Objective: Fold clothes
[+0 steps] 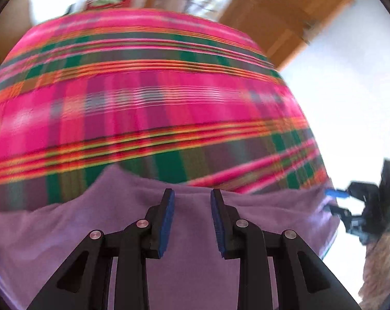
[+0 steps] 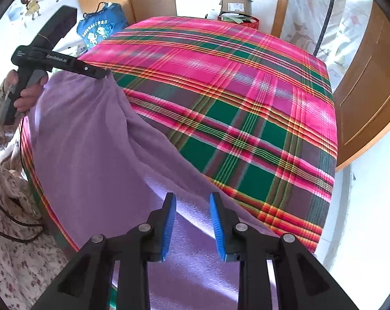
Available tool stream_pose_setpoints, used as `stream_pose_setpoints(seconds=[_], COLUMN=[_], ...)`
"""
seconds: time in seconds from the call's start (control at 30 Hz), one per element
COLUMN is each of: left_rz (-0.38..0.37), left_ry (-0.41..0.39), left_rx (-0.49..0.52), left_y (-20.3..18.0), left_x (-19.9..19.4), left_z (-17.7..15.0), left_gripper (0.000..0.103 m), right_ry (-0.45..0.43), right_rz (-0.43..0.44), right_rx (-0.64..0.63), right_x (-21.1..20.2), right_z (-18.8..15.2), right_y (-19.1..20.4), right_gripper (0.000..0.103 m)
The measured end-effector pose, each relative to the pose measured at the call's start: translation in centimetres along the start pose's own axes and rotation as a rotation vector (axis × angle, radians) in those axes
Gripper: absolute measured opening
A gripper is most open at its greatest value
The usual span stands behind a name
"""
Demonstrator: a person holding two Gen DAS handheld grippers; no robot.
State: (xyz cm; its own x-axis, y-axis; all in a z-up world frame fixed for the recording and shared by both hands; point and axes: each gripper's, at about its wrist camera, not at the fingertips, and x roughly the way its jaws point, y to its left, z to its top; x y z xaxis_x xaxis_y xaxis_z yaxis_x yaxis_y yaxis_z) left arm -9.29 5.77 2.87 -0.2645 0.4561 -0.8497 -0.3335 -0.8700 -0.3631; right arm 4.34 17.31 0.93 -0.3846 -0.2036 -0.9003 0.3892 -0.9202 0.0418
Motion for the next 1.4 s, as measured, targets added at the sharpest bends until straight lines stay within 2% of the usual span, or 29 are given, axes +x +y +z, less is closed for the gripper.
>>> stream_pose_setpoints(seconds=[0.07, 0.2, 0.37, 0.4, 0.43, 0.47, 0.57, 0.7, 0.8, 0.93, 1.2, 1.27, 1.4], left_rz=[-0.016, -0.028, -0.005, 0.006, 0.020, 0.028, 0.036, 0.050, 0.063, 0.078, 0.100, 0.106, 0.102], left_ry=[0.012, 0.060, 0.085, 0.089, 0.092, 0.086, 0.073, 0.067, 0.066, 0.068, 0.039, 0.028, 0.003], left_rx=[0.073, 0.145, 0.144, 0.135, 0.121, 0.100, 0.055, 0.011, -0.007, -0.039, -0.083, -0.101, -0.112], left_y=[-1.9, -4.1, -4.0, -3.8, -3.3, -2.8, -2.0, -1.2, -0.7, -0.1, 1.1, 1.6, 1.4], left_x=[0.5, 2.1, 3.3, 3.4, 3.6, 3.7, 3.8, 3.8, 3.9, 4.3, 3.5, 3.2, 2.3], left_z=[0.2, 0.7, 1.1, 1.2, 1.4, 1.7, 2.3, 2.5, 2.3, 2.3, 2.0, 2.1, 1.7], left_gripper=[0.030, 0.030, 0.030, 0.030, 0.030, 0.030, 0.030, 0.030, 0.030, 0.030, 0.030, 0.030, 0.030], right_ry=[0.008, 0.052, 0.055, 0.056, 0.054, 0.045, 0.003, -0.046, -0.067, 0.021, 0.036, -0.001, -0.086], right_rz=[0.029, 0.039, 0.094, 0.108, 0.106, 0.113, 0.141, 0.129, 0.164, 0.121, 0.101, 0.054, 0.008], right_rx=[-0.003, -0.084, -0.143, -0.148, -0.152, -0.148, -0.098, -0.056, 0.004, 0.070, 0.044, 0.057, 0.185], right_x=[0.3, 1.7, 2.2, 2.2, 2.2, 1.9, 0.9, 0.1, -0.3, 2.9, 4.0, 2.8, -0.3], right_z=[0.1, 0.9, 1.7, 1.8, 1.8, 1.8, 1.6, 1.6, 2.0, 2.3, 2.0, 1.5, -0.6], right_y=[-0.2, 0.8, 1.8, 1.9, 1.9, 1.7, 0.7, 0.2, -0.7, -2.0, -1.1, -1.4, -3.7], right_gripper=[0.030, 0.034, 0.034, 0.030, 0.016, 0.010, 0.003, 0.003, 0.003, 0.003, 0.004, 0.009, 0.023])
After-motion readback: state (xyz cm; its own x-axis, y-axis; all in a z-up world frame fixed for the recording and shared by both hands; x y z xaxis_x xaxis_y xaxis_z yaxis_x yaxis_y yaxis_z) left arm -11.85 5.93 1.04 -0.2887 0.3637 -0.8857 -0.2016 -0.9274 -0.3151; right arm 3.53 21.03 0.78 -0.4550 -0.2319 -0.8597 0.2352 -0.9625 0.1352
